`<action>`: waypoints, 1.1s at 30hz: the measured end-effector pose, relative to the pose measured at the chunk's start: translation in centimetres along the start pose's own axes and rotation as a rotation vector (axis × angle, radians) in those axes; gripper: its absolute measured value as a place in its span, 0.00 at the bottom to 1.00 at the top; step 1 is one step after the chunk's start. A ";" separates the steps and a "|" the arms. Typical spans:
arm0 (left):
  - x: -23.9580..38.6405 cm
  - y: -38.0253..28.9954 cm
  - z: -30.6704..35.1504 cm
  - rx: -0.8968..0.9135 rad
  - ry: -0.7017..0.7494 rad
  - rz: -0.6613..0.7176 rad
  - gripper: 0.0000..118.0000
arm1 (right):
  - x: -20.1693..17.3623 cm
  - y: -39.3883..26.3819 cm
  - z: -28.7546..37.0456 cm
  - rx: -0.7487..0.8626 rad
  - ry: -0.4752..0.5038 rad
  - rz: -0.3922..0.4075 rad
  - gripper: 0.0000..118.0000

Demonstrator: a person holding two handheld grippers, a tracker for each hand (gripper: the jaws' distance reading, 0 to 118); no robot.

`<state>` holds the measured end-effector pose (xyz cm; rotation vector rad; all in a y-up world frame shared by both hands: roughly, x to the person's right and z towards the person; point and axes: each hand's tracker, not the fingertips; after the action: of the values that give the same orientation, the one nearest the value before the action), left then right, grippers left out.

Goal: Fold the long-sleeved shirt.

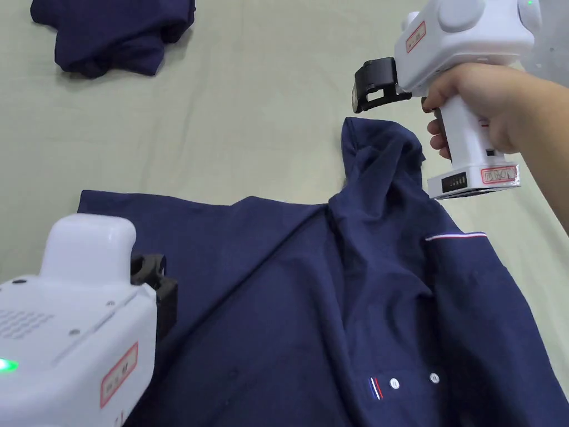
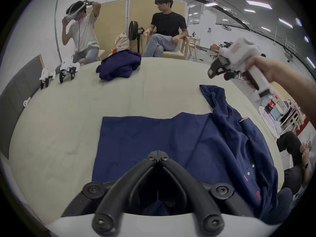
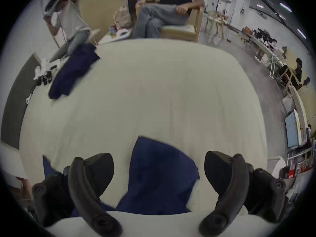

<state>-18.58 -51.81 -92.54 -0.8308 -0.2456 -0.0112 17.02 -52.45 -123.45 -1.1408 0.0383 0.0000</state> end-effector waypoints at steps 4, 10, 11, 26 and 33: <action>-0.7 -0.8 -1.3 -0.022 -0.002 -0.009 0.00 | -1.7 -2.2 -1.9 -0.100 -0.031 -0.056 0.89; -2.2 -1.8 -1.6 -0.061 0.027 0.018 0.00 | 1.2 -1.6 -4.7 -0.115 -0.010 -0.074 0.09; -2.3 -1.9 -1.3 -0.059 0.023 0.023 0.00 | 1.2 -1.6 -3.9 -0.079 -0.062 -0.035 0.09; 1.4 -5.3 13.3 0.027 -0.001 0.015 0.00 | -1.5 -16.1 21.9 0.299 -0.074 0.070 0.09; 3.0 -10.0 17.7 0.019 -0.010 0.005 0.00 | -5.6 -32.4 27.2 0.405 -0.129 0.066 0.09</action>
<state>-20.45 -45.34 -73.09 -0.8129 -0.2525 -0.0006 12.88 -41.15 -82.49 -0.7319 -0.0376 0.1199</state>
